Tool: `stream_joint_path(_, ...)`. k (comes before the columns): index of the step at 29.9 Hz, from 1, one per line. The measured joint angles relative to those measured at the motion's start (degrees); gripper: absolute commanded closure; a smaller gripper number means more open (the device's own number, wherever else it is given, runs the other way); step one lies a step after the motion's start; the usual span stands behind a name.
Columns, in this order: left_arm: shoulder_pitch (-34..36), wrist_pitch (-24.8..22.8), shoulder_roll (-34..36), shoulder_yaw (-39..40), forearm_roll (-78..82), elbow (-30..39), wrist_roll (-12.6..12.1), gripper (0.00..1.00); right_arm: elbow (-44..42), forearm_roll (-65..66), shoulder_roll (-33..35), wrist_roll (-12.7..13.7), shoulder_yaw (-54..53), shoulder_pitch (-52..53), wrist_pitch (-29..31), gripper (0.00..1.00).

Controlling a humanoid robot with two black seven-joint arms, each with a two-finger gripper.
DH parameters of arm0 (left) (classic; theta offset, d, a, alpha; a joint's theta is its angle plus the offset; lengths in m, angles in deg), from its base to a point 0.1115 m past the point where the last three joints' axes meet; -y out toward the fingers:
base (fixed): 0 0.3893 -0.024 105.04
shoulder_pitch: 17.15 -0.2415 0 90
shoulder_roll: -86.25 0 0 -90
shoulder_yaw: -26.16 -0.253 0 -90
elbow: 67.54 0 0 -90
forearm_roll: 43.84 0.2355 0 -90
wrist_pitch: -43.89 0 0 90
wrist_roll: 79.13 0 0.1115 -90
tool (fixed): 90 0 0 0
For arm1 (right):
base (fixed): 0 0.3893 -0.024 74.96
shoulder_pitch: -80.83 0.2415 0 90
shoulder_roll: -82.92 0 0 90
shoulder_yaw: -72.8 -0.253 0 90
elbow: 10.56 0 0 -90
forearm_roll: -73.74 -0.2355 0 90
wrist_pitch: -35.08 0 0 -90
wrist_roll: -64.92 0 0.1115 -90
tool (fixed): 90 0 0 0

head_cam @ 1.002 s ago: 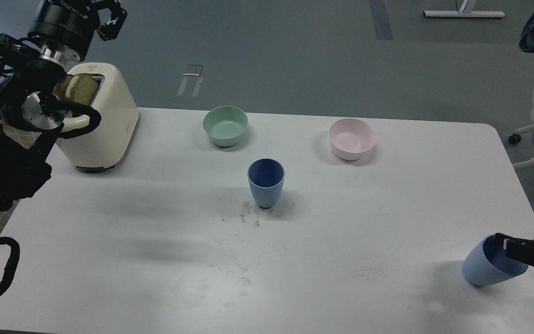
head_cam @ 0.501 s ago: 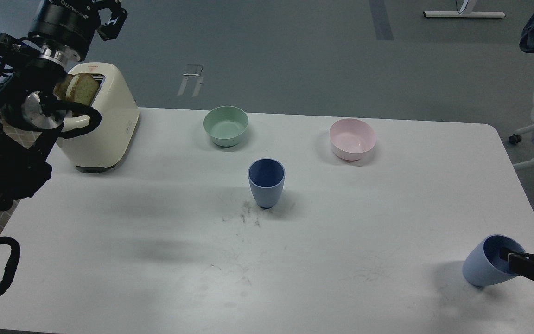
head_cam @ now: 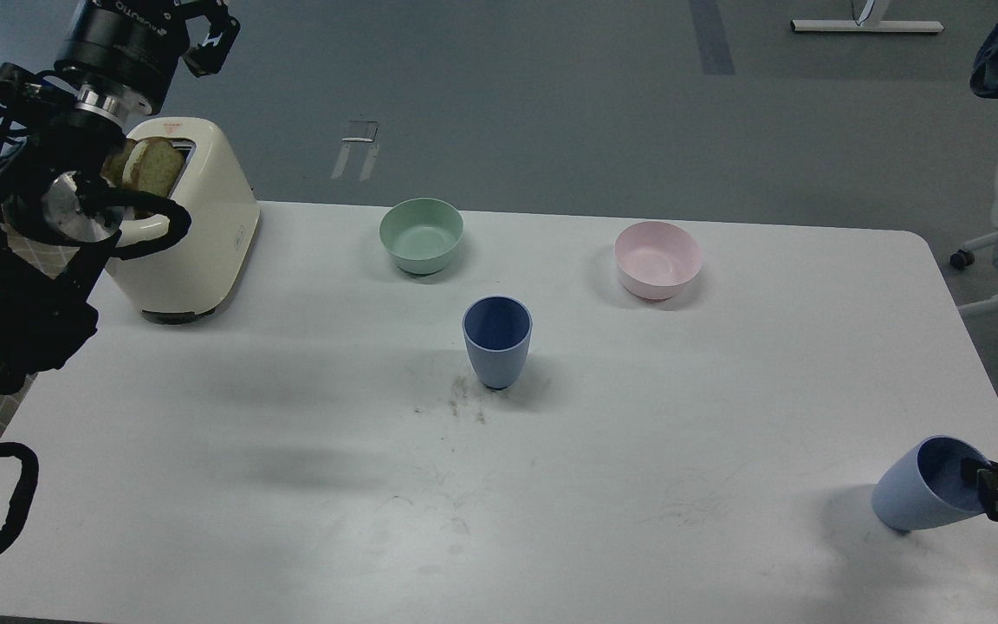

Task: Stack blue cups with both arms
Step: 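Lift the dark blue cup and carry it over the light blue cup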

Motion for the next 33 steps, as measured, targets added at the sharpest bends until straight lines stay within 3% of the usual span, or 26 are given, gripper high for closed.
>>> stream_joint_path(9,0.00,0.00,0.10,0.06,0.00,0.10,0.00,0.02,-0.07,-0.28,-4.07,-0.04,-7.96,2.99,0.00,1.00)
stream_joint_path(16,0.07,0.20,0.22,0.14,0.00,0.97,-0.05,0.02,-0.13,-6.60,-4.72,1.19,-7.61,18.08,0.00,1.00)
stream_joint_path(25,0.10,0.53,-0.02,0.00,0.02,2.31,-0.16,0.02,-1.01,-10.08,-14.51,7.77,10.55,45.46,0.01,1.00)
stream_joint_path(33,0.06,0.67,-0.25,0.13,0.15,2.31,-0.17,0.02,-5.48,-10.13,-27.95,10.55,25.02,59.26,0.01,1.00)
